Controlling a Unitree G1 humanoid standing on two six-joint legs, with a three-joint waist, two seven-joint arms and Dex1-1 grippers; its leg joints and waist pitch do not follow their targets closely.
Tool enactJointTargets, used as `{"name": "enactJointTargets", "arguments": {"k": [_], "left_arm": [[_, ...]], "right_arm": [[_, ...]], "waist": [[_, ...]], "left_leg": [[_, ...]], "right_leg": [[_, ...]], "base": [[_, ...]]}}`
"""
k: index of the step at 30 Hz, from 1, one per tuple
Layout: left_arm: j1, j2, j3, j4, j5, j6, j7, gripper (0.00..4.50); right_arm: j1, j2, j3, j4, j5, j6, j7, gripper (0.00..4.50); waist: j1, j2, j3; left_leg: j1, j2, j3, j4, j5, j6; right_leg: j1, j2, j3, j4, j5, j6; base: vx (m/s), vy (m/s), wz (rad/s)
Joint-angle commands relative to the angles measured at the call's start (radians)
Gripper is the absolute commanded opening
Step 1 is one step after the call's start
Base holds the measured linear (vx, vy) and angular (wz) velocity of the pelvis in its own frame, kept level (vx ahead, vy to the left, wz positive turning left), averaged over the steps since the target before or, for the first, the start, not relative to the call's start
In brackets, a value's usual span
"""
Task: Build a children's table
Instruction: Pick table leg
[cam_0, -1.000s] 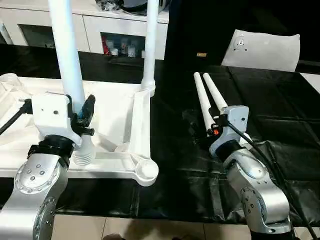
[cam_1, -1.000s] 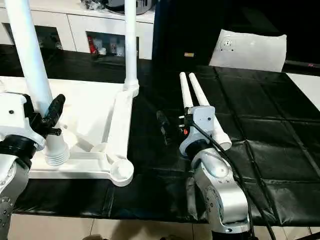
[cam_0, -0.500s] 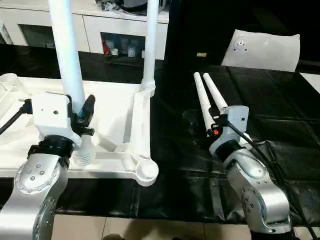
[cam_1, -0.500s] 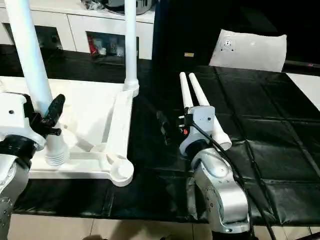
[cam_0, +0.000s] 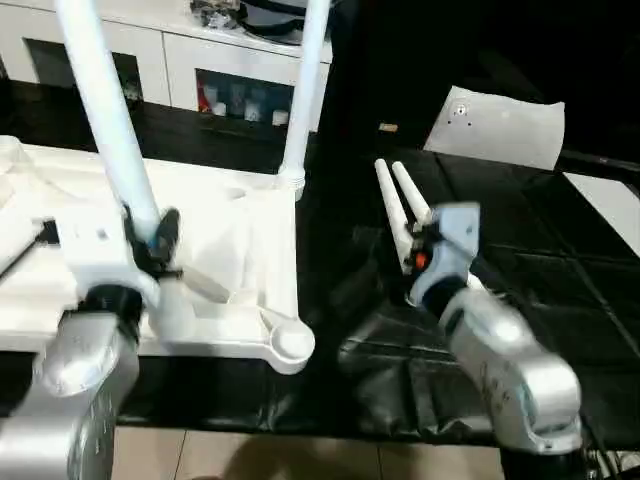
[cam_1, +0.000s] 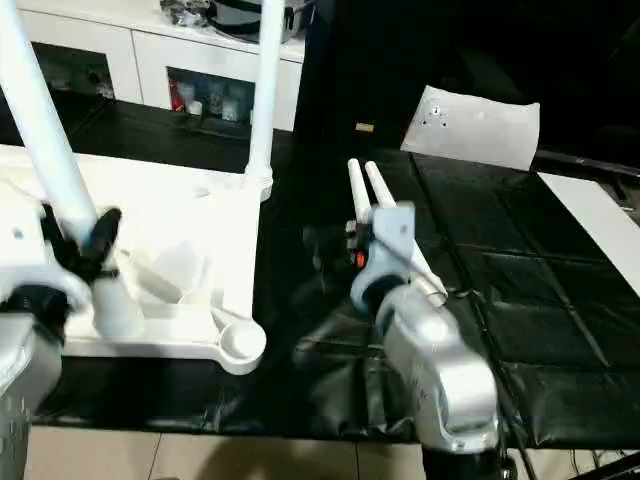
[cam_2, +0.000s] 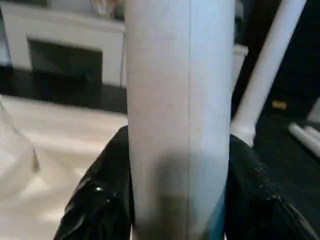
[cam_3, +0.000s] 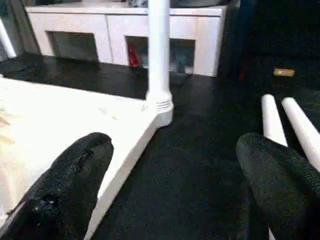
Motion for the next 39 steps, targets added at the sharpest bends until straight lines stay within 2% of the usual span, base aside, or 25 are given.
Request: {"name": "enactJointTargets", "arguments": {"k": [1,2,3,4,5,6,8,11,12,13,15,16,18,19,20,22,23,26,27,28,30,31,33,35,39], "left_arm": [[-0.062,0.017,0.017,-0.007,-0.014,0.007,-0.018,1.86],[-0.084,0.024,0.023,-0.003,-0.027,0.018,-0.024,1.86],[-0.153,0.03,0.037,0.01,-0.06,0.055,-0.041,1.86],[-0.184,0.03,0.042,0.017,-0.078,0.072,-0.049,1.86],[-0.192,0.031,0.043,0.019,-0.082,0.076,-0.051,1.86],[-0.244,0.041,0.033,0.044,-0.098,0.096,-0.075,1.86],[-0.287,0.04,0.026,0.08,-0.117,0.106,-0.087,1.86],[-0.36,0.018,0.038,0.144,-0.164,0.132,-0.089,1.86],[-0.377,0.034,0.026,0.165,-0.159,0.138,-0.105,1.86],[-0.397,0.048,0.014,0.188,-0.16,0.146,-0.127,1.86],[-0.527,0.063,-0.019,0.302,-0.168,0.204,-0.181,1.86],[-0.564,0.063,-0.021,0.338,-0.185,0.219,-0.204,1.86],[-0.635,0.038,0.002,0.421,-0.238,0.242,-0.226,1.86],[-0.674,0.015,0.023,0.471,-0.277,0.261,-0.229,1.86],[-0.674,0.015,0.023,0.471,-0.277,0.261,-0.229,1.86],[-0.71,0.001,0.026,0.513,-0.282,0.25,-0.224,1.86],[-0.746,-0.02,0.046,0.559,-0.314,0.271,-0.233,1.86],[-0.78,-0.028,0.057,0.598,-0.326,0.301,-0.252,1.86],[-0.797,-0.028,0.06,0.62,-0.336,0.313,-0.265,1.86],[-0.804,-0.011,0.031,0.63,-0.323,0.304,-0.293,1.86],[-0.807,-0.006,0.018,0.633,-0.329,0.305,-0.316,1.86],[-0.809,-0.01,0.02,0.631,-0.349,0.316,-0.321,1.86],[-0.801,0.002,-0.017,0.591,-0.391,0.327,-0.386,1.86],[-0.794,0.008,-0.042,0.577,-0.389,0.314,-0.414,1.86],[-0.787,0.004,-0.052,0.563,-0.417,0.31,-0.478,1.86]], "right_arm": [[-0.021,-0.008,-0.027,0.002,0.006,-0.007,-0.003,4.37],[-0.026,-0.01,-0.024,0.002,0.001,-0.014,-0.004,4.37],[-0.047,-0.001,-0.055,-0.002,0.033,0.0,-0.004,4.37],[-0.059,0.004,-0.071,-0.002,0.053,0.012,-0.002,4.37],[-0.061,0.005,-0.075,-0.002,0.058,0.016,-0.001,4.37],[-0.088,0.006,-0.103,0.015,0.084,0.031,0.001,4.37],[-0.119,0.003,-0.128,0.039,0.12,0.033,0.024,4.37],[-0.178,-0.01,-0.154,0.079,0.181,0.035,0.086,4.37],[-0.196,-0.019,-0.15,0.088,0.191,0.039,0.111,4.37],[-0.217,-0.03,-0.145,0.099,0.197,0.039,0.135,4.37],[-0.32,-0.084,-0.141,0.142,0.261,0.08,0.252,4.37],[-0.347,-0.098,-0.137,0.154,0.275,0.09,0.285,4.37],[-0.394,-0.123,-0.126,0.196,0.272,0.086,0.325,4.37],[-0.419,-0.14,-0.113,0.227,0.251,0.071,0.337,4.37],[-0.419,-0.14,-0.113,0.227,0.251,0.071,0.337,4.37],[-0.441,-0.154,-0.107,0.243,0.255,0.077,0.356,4.37],[-0.466,-0.166,-0.099,0.252,0.276,0.098,0.387,4.37],[-0.492,-0.184,-0.088,0.267,0.299,0.126,0.425,4.37],[-0.508,-0.193,-0.069,0.276,0.303,0.138,0.453,4.37],[-0.523,-0.194,-0.058,0.293,0.307,0.144,0.473,4.37],[-0.534,-0.192,-0.054,0.307,0.311,0.152,0.483,4.37],[-0.538,-0.195,-0.046,0.314,0.313,0.162,0.492,4.37],[-0.548,-0.212,-0.024,0.317,0.328,0.187,0.54,4.37],[-0.547,-0.221,-0.016,0.308,0.35,0.207,0.571,4.37],[-0.546,-0.236,0.001,0.293,0.37,0.227,0.608,4.37]], "waist": [[-0.01,0.049,-0.036],[-0.008,0.05,-0.037],[-0.005,0.077,-0.036],[-0.009,0.068,-0.033],[-0.004,0.07,-0.033],[-0.003,0.082,-0.033],[-0.002,0.076,-0.034],[-0.001,0.084,-0.041],[0.003,0.084,-0.044],[0.006,0.091,-0.044],[0.005,0.097,-0.053],[0.009,0.101,-0.056],[0.016,0.098,-0.057],[0.017,0.115,-0.055],[0.017,0.115,-0.055],[0.024,0.112,-0.061],[0.028,0.117,-0.061],[0.029,0.114,-0.06],[0.032,0.114,-0.057],[0.031,0.111,-0.056],[0.033,0.119,-0.054],[0.032,0.115,-0.052],[0.035,0.11,-0.052],[0.039,0.116,-0.053],[0.044,0.112,-0.052]], "left_leg": [[0.013,0.008,-0.011,-0.086,-0.462,-0.054],[0.012,0.01,-0.013,-0.086,-0.455,-0.054],[0.016,0.009,-0.014,-0.085,-0.453,-0.058],[0.016,0.008,-0.013,-0.084,-0.456,-0.055],[0.017,0.008,-0.014,-0.083,-0.446,-0.053],[0.014,0.007,-0.015,-0.083,-0.435,-0.055],[0.007,0.006,-0.012,-0.084,-0.394,-0.056],[0.004,0.002,-0.009,-0.08,-0.365,-0.056],[-0.001,0.005,-0.008,-0.08,-0.317,-0.054],[-0.006,0.006,-0.007,-0.081,-0.285,-0.051],[0.003,0.0,-0.005,-0.071,-0.259,-0.048],[0.002,0.003,-0.006,-0.069,-0.232,-0.046],[-0.014,0.007,-0.001,-0.069,-0.127,-0.038],[-0.016,0.006,0.001,-0.066,-0.096,-0.046],[-0.016,0.006,0.001,-0.066,-0.096,-0.046],[-0.019,0.006,0.005,-0.062,-0.051,-0.032],[-0.017,0.005,0.006,-0.062,-0.048,-0.026],[-0.016,0.007,0.006,-0.064,-0.059,-0.018],[-0.014,0.009,0.007,-0.065,-0.078,-0.014],[-0.015,0.01,0.006,-0.066,-0.082,-0.013],[-0.012,0.012,0.006,-0.067,-0.103,-0.016],[-0.011,0.014,0.007,-0.068,-0.115,-0.02],[-0.012,0.016,0.007,-0.071,-0.119,-0.028],[-0.008,0.019,0.006,-0.071,-0.124,-0.027],[-0.012,0.017,0.008,-0.071,-0.111,-0.028]], "right_leg": [[0.011,-0.044,0.021,-0.108,-0.532,0.035],[0.016,-0.046,0.019,-0.105,-0.511,0.021],[0.014,-0.047,0.021,-0.102,-0.478,0.002],[0.012,-0.046,0.02,-0.102,-0.48,-0.001],[0.016,-0.048,0.018,-0.099,-0.472,-0.015],[0.019,-0.049,0.02,-0.093,-0.457,-0.023],[0.025,-0.051,0.024,-0.089,-0.447,-0.029],[0.03,-0.05,0.026,-0.083,-0.416,-0.039],[0.035,-0.054,0.028,-0.077,-0.368,-0.052],[0.038,-0.054,0.029,-0.073,-0.345,-0.061],[0.036,-0.046,0.027,-0.067,-0.316,-0.068],[0.037,-0.05,0.027,-0.063,-0.271,-0.082],[0.051,-0.056,0.029,-0.051,-0.141,-0.136],[0.054,-0.055,0.027,-0.047,-0.077,-0.176],[0.054,-0.055,0.027,-0.047,-0.077,-0.176],[0.066,-0.055,0.028,-0.041,0.0,-0.216],[0.068,-0.056,0.027,-0.042,0.004,-0.225],[0.071,-0.057,0.026,-0.043,-0.022,-0.232],[0.07,-0.06,0.026,-0.048,-0.074,-0.227],[0.07,-0.061,0.025,-0.049,-0.088,-0.224],[0.065,-0.063,0.026,-0.054,-0.137,-0.215],[0.064,-0.064,0.025,-0.057,-0.154,-0.215],[0.064,-0.063,0.025,-0.057,-0.165,-0.216],[0.061,-0.064,0.025,-0.055,-0.155,-0.219],[0.063,-0.063,0.025,-0.055,-0.149,-0.212]], "base": [[0.0,0.0,0.0],[0.0,0.0,0.0],[0.0,0.0,0.0],[0.0,0.0,0.0],[0.0,0.0,0.0],[0.0,0.0,0.0],[0.0,0.0,0.0],[0.0,0.0,0.0],[0.0,0.0,0.0],[0.0,0.0,0.0],[0.0,0.0,0.0],[0.0,0.0,0.0],[0.0,0.0,0.0],[0.0,0.0,0.0],[0.0,0.0,0.0],[0.0,0.0,0.0],[0.0,0.0,0.0],[0.0,0.0,0.0],[0.0,0.0,0.0],[0.0,0.0,0.0],[0.0,0.0,0.0],[0.0,0.0,0.0],[0.0,0.0,0.0],[0.0,0.0,0.0],[0.0,0.0,0.0]]}}
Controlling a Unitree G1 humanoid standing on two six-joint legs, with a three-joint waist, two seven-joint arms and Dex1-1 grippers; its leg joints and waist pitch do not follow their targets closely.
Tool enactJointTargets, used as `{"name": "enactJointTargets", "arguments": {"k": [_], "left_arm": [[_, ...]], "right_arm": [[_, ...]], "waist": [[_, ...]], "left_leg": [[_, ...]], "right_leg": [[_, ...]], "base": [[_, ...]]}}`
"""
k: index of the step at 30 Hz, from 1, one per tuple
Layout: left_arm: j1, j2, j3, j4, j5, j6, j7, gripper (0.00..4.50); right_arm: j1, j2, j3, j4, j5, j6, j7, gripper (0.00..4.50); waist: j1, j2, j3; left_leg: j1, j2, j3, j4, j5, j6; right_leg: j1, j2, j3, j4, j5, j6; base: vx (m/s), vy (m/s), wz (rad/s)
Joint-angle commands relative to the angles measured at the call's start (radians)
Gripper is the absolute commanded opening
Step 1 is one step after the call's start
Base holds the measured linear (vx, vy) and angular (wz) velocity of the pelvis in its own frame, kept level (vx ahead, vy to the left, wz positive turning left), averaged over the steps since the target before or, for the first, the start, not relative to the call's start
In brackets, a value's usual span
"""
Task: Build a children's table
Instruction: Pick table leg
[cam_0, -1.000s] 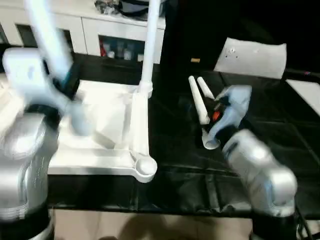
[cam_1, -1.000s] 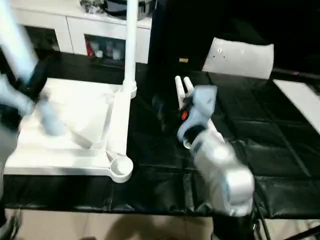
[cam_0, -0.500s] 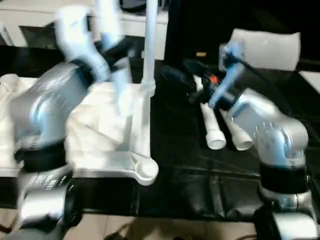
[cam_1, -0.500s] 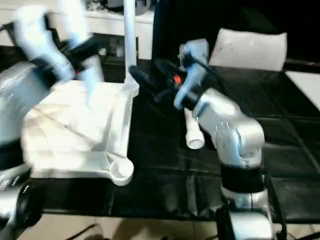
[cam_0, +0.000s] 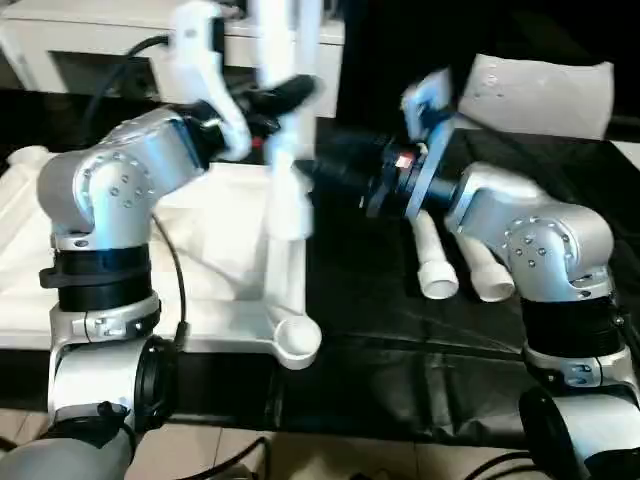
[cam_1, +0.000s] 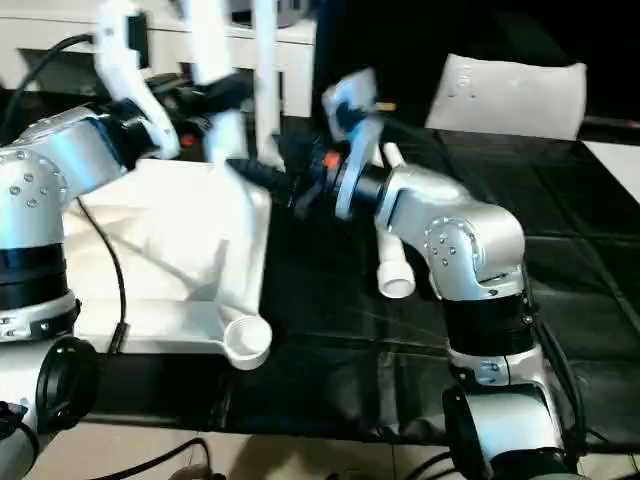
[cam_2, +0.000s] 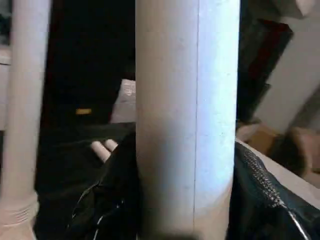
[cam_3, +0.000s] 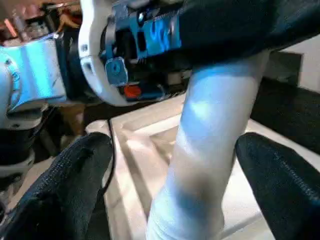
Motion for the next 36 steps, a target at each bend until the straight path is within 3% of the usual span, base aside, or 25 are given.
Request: {"name": "enactJointTargets", "arguments": {"k": [1,4,14,15,29,36], "left_arm": [[0.005,0.006,-0.029,-0.037,-0.029,-0.013,-0.069,1.86],[0.022,0.024,-0.062,-0.054,-0.049,-0.078,-0.189,1.86],[0.022,0.047,-0.098,-0.074,-0.083,-0.151,-0.378,1.86],[0.021,0.049,-0.104,-0.077,-0.087,-0.158,-0.396,1.86],[0.022,0.08,-0.15,-0.082,-0.105,-0.178,-0.526,1.86],[0.019,0.094,-0.173,-0.075,-0.093,-0.195,-0.563,1.86]], "right_arm": [[-0.009,-0.009,0.009,-0.019,0.027,0.019,0.026,4.37],[-0.015,-0.023,0.016,-0.007,0.042,0.031,0.07,4.37],[-0.017,-0.065,0.038,-0.004,0.066,0.041,0.176,4.37],[-0.017,-0.065,0.037,0.001,0.066,0.042,0.18,4.22],[-0.022,-0.083,0.041,0.016,0.098,0.051,0.261,3.07],[-0.028,-0.093,0.046,0.009,0.114,0.056,0.308,2.57]], "waist": [[0.002,0.012,-0.072],[0.007,0.014,-0.072],[0.011,0.013,-0.07],[0.011,0.009,-0.071],[0.01,0.015,-0.07],[0.01,0.01,-0.069]], "left_leg": [[0.004,0.015,0.015,-0.074,-0.119,-0.025],[0.004,0.016,0.014,-0.077,-0.126,-0.026],[0.004,0.018,0.015,-0.079,-0.139,-0.027],[0.004,0.018,0.015,-0.079,-0.137,-0.026],[0.005,0.02,0.016,-0.079,-0.137,-0.032],[0.004,0.02,0.018,-0.079,-0.139,-0.03]], "right_leg": [[0.069,-0.063,0.041,-0.062,-0.181,-0.188],[0.066,-0.064,0.041,-0.064,-0.208,-0.178],[0.065,-0.066,0.042,-0.067,-0.231,-0.174],[0.065,-0.066,0.041,-0.066,-0.23,-0.174],[0.063,-0.064,0.042,-0.064,-0.229,-0.176],[0.064,-0.065,0.042,-0.066,-0.249,-0.173]], "base": [[0.0,0.0,0.0],[0.0,0.0,0.0],[0.0,0.0,0.0],[0.0,0.0,0.0],[0.0,0.0,0.0],[0.0,0.0,0.0]]}}
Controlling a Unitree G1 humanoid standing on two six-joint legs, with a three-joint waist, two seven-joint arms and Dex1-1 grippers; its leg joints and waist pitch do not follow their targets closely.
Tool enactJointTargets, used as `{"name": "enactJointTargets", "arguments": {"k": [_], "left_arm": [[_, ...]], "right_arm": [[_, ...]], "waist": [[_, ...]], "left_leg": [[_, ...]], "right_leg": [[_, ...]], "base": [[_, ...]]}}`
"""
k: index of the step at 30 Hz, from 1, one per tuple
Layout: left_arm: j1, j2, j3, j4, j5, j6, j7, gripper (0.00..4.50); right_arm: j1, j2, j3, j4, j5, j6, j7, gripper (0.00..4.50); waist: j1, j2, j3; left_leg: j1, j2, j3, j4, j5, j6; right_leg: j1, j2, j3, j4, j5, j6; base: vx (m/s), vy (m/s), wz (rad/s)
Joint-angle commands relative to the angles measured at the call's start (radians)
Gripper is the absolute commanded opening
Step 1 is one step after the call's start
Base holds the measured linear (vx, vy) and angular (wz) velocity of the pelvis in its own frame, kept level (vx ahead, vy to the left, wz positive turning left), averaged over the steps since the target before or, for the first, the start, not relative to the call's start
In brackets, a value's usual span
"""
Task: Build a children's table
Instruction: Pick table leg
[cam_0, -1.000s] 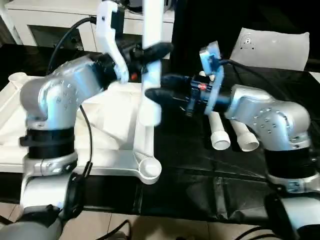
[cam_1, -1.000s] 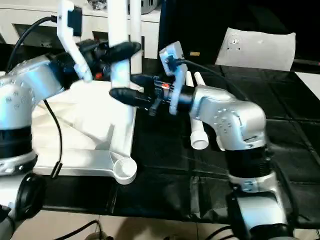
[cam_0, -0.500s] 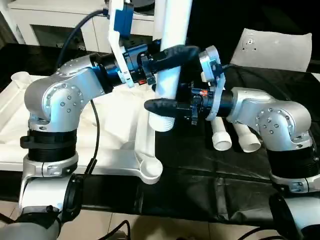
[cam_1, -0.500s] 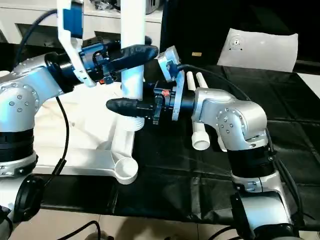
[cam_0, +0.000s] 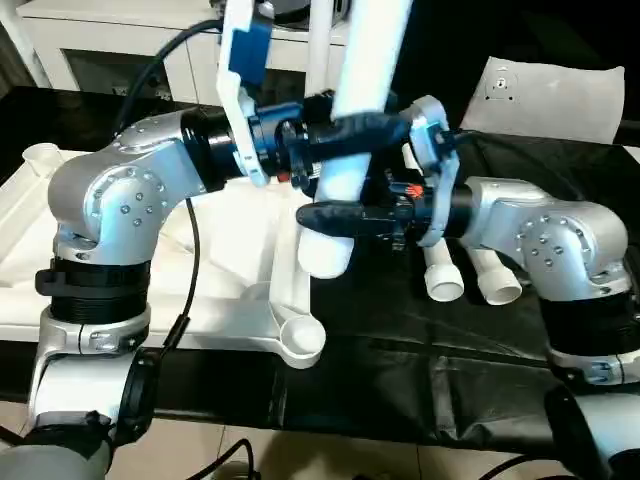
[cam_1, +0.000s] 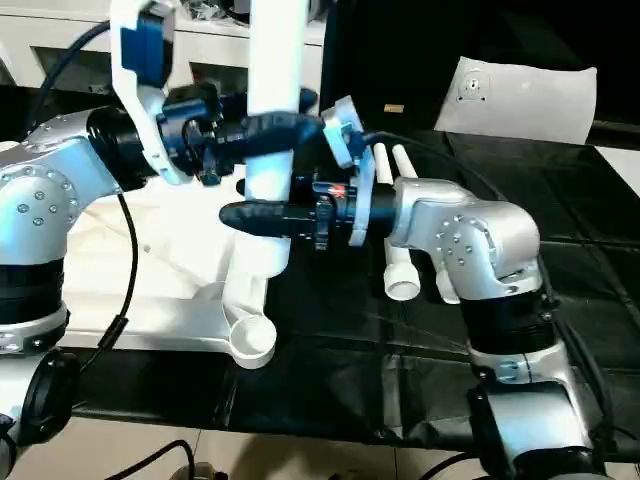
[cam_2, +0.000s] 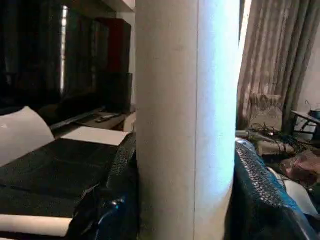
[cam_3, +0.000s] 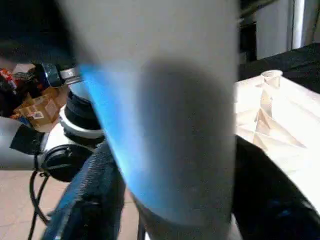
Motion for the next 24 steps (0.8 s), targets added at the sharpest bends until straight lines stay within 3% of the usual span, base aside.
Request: {"name": "enactJointTargets", "arguments": {"k": [1,10,13,18,21,24], "left_arm": [[-0.016,0.013,-0.012,-0.008,0.01,-0.019,-0.005,1.86],[-0.019,0.014,-0.008,0.0,0.012,-0.031,-0.009,1.86],[-0.025,0.009,0.004,0.012,0.003,-0.023,0.004,2.55],[-0.037,0.0,0.041,0.025,-0.009,-0.032,0.031,2.95],[-0.026,0.009,0.062,0.023,0.025,-0.053,0.088,3.01],[-0.004,-0.012,0.11,0.002,0.008,-0.038,0.168,3.33]], "right_arm": [[-0.026,-0.003,0.007,-0.01,0.022,0.009,0.033,2.33],[-0.018,0.0,0.015,-0.012,0.02,0.001,0.033,2.08],[-0.015,0.003,0.018,-0.013,0.019,-0.001,0.031,2.07],[-0.02,0.024,0.013,0.003,0.003,-0.017,0.003,1.91],[-0.029,0.055,-0.006,0.036,-0.026,-0.048,-0.064,1.89],[-0.025,0.07,-0.01,0.052,-0.056,-0.078,-0.109,1.89]], "waist": [[-0.001,0.011,-0.069],[-0.001,0.01,-0.07],[-0.002,0.009,-0.069],[-0.001,0.01,-0.07],[-0.002,0.013,-0.07],[-0.002,0.012,-0.071]], "left_leg": [[0.003,0.018,0.014,-0.079,-0.14,-0.03],[0.004,0.019,0.017,-0.079,-0.136,-0.031],[0.004,0.019,0.019,-0.079,-0.138,-0.031],[0.005,0.022,0.023,-0.079,-0.138,-0.035],[0.007,0.022,0.022,-0.079,-0.144,-0.046],[0.007,0.023,0.023,-0.08,-0.139,-0.052]], "right_leg": [[0.064,-0.065,0.042,-0.066,-0.249,-0.172],[0.062,-0.064,0.041,-0.066,-0.253,-0.17],[0.062,-0.063,0.041,-0.066,-0.252,-0.171],[0.06,-0.064,0.041,-0.066,-0.252,-0.17],[0.059,-0.065,0.04,-0.066,-0.256,-0.168],[0.059,-0.065,0.041,-0.062,-0.237,-0.171]], "base": [[0.0,0.0,0.0],[0.0,0.0,0.0],[0.0,0.0,0.0],[0.0,0.0,0.0],[0.0,0.0,0.0],[0.0,0.0,0.0]]}}
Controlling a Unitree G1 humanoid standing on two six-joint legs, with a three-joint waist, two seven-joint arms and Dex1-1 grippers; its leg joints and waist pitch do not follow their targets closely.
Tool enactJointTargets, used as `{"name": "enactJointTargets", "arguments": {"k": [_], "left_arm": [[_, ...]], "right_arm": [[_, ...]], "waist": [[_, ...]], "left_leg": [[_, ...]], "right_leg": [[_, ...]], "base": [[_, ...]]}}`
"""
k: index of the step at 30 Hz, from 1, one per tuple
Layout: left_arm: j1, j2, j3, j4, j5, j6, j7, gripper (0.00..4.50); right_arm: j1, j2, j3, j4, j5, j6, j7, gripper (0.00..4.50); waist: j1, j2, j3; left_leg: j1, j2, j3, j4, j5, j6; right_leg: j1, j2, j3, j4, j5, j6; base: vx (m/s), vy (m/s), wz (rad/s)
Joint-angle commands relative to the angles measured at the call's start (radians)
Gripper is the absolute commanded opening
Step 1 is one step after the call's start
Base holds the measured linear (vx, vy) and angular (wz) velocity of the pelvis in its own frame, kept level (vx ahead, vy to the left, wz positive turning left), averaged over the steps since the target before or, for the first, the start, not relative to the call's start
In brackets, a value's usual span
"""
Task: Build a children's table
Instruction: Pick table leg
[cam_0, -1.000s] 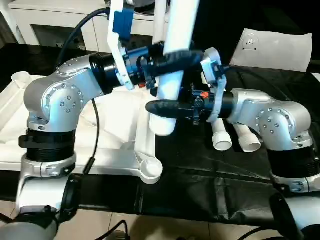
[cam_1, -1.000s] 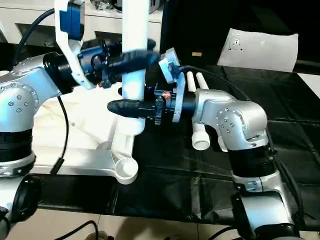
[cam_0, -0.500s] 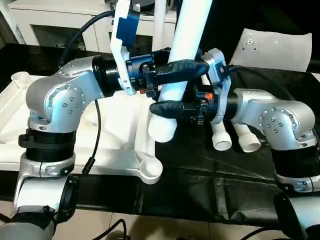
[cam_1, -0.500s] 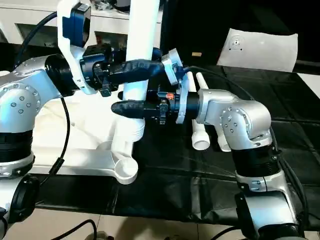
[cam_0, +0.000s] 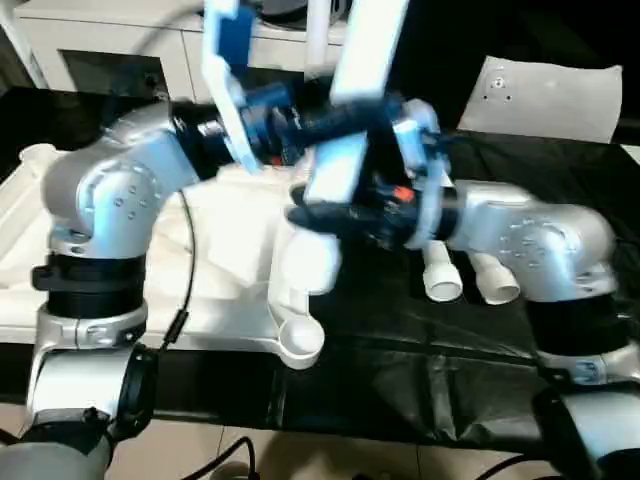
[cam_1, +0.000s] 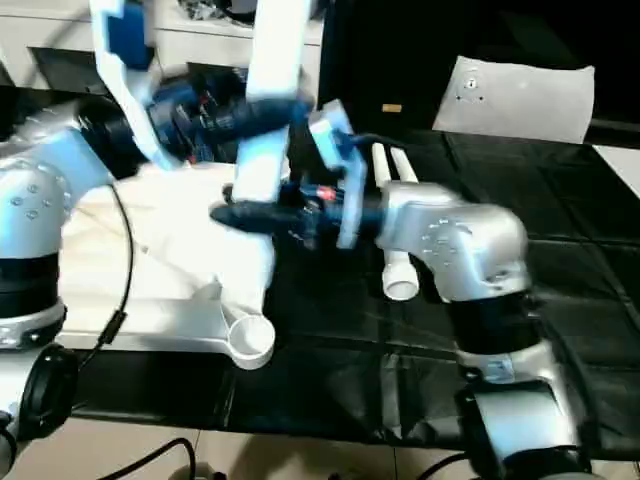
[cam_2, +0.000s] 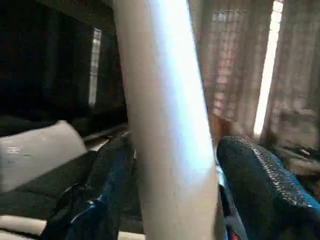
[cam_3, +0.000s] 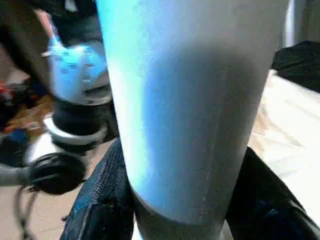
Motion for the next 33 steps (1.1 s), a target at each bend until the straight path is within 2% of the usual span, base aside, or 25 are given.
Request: {"name": "enactJointTargets", "arguments": {"k": [1,2,4,6,7,9,10,11,12,18,19,23,27,32,33], "left_arm": [[0.012,-0.01,0.028,-0.033,0.001,0.007,0.062,3.33],[0.038,-0.021,0.036,-0.056,0.018,0.006,0.115,3.33],[0.06,-0.048,0.048,-0.073,0.053,-0.007,0.202,3.33],[0.075,-0.066,0.044,-0.088,0.083,-0.022,0.255,3.07],[0.091,-0.08,0.029,-0.106,0.114,-0.031,0.301,2.99],[0.099,-0.083,0.01,-0.119,0.147,-0.03,0.335,2.89],[0.113,-0.105,-0.012,-0.145,0.186,-0.03,0.404,2.81],[0.113,-0.105,-0.012,-0.145,0.186,-0.03,0.404,2.72],[0.123,-0.112,-0.04,-0.162,0.236,-0.035,0.463,2.64],[0.145,-0.141,-0.067,-0.196,0.258,-0.025,0.519,2.51],[0.147,-0.138,-0.075,-0.2,0.267,-0.023,0.523,2.51],[0.16,-0.121,-0.113,-0.199,0.31,-0.023,0.541,2.51],[0.147,-0.149,-0.068,-0.19,0.295,-0.022,0.589,2.51],[0.143,-0.168,-0.036,-0.182,0.271,-0.015,0.605,2.51],[0.143,-0.17,-0.033,-0.183,0.267,-0.015,0.605,2.51]], "right_arm": [[-0.021,0.0,-0.021,0.003,-0.028,-0.035,-0.033,1.89],[-0.018,0.006,-0.013,0.007,-0.057,-0.064,-0.055,1.89],[-0.022,0.02,-0.015,0.022,-0.085,-0.084,-0.1,1.89],[-0.025,0.026,-0.014,0.027,-0.1,-0.097,-0.116,1.89],[-0.028,0.033,-0.011,0.034,-0.112,-0.112,-0.132,1.89],[-0.03,0.036,-0.009,0.038,-0.118,-0.12,-0.14,1.88],[-0.032,0.046,-0.004,0.045,-0.131,-0.137,-0.152,1.88],[-0.032,0.046,-0.004,0.045,-0.131,-0.137,-0.152,1.88],[-0.034,0.054,0.001,0.051,-0.142,-0.151,-0.158,1.88],[-0.036,0.064,0.008,0.066,-0.166,-0.172,-0.172,1.88],[-0.037,0.064,0.01,0.069,-0.169,-0.175,-0.174,1.88],[-0.039,0.067,0.017,0.075,-0.182,-0.184,-0.171,1.88],[-0.04,0.072,0.016,0.079,-0.193,-0.194,-0.17,1.88],[-0.041,0.075,0.011,0.081,-0.196,-0.2,-0.176,1.88],[-0.04,0.076,0.01,0.081,-0.196,-0.2,-0.177,1.88]], "waist": [[-0.003,0.012,-0.07],[-0.003,0.013,-0.072],[-0.004,0.012,-0.069],[-0.004,0.009,-0.071],[-0.004,0.002,-0.07],[-0.002,0.006,-0.07],[-0.003,0.006,-0.07],[-0.004,0.005,-0.07],[-0.005,-0.001,-0.069],[-0.004,0.0,-0.068],[-0.005,-0.006,-0.068],[-0.005,0.0,-0.067],[-0.005,0.0,-0.068],[-0.005,-0.002,-0.068],[-0.005,0.003,-0.068]], "left_leg": [[0.005,0.014,0.009,-0.08,-0.139,-0.051],[0.006,0.018,0.007,-0.08,-0.136,-0.056],[0.005,0.017,0.009,-0.08,-0.134,-0.056],[0.006,0.016,0.01,-0.081,-0.133,-0.048],[0.005,0.016,0.011,-0.08,-0.133,-0.046],[0.006,0.017,0.011,-0.08,-0.129,-0.046],[0.005,0.018,0.009,-0.081,-0.13,-0.045],[0.005,0.019,0.01,-0.081,-0.128,-0.046],[0.004,0.017,0.011,-0.08,-0.129,-0.042],[0.003,0.015,0.011,-0.079,-0.131,-0.035],[0.003,0.015,0.012,-0.079,-0.131,-0.033],[0.004,0.016,0.01,-0.08,-0.13,-0.035],[0.004,0.015,0.011,-0.079,-0.129,-0.039],[0.003,0.013,0.012,-0.078,-0.13,-0.033],[0.003,0.014,0.011,-0.078,-0.128,-0.034]], "right_leg": [[0.059,-0.065,0.042,-0.062,-0.235,-0.171],[0.059,-0.068,0.043,-0.058,-0.219,-0.174],[0.058,-0.066,0.043,-0.061,-0.215,-0.174],[0.06,-0.065,0.043,-0.062,-0.223,-0.17],[0.06,-0.066,0.043,-0.064,-0.231,-0.162],[0.059,-0.066,0.043,-0.063,-0.235,-0.156],[0.06,-0.066,0.043,-0.063,-0.232,-0.154],[0.06,-0.066,0.043,-0.062,-0.223,-0.154],[0.06,-0.066,0.043,-0.064,-0.23,-0.153],[0.057,-0.066,0.043,-0.068,-0.26,-0.136],[0.057,-0.065,0.043,-0.069,-0.262,-0.134],[0.055,-0.064,0.043,-0.067,-0.25,-0.135],[0.057,-0.064,0.044,-0.064,-0.223,-0.15],[0.058,-0.064,0.043,-0.067,-0.241,-0.143],[0.057,-0.064,0.043,-0.066,-0.238,-0.144]], "base": [[0.0,0.0,0.0],[0.0,0.0,0.0],[0.0,0.0,0.0],[0.0,0.0,0.0],[0.0,0.0,0.0],[0.0,0.0,0.0],[0.0,0.0,0.0],[0.0,0.0,0.0],[0.0,0.0,0.0],[0.0,0.0,0.0],[0.0,0.0,0.0],[0.0,0.0,0.0],[0.0,0.0,0.0],[0.0,0.0,0.0],[0.0,0.0,0.0]]}}
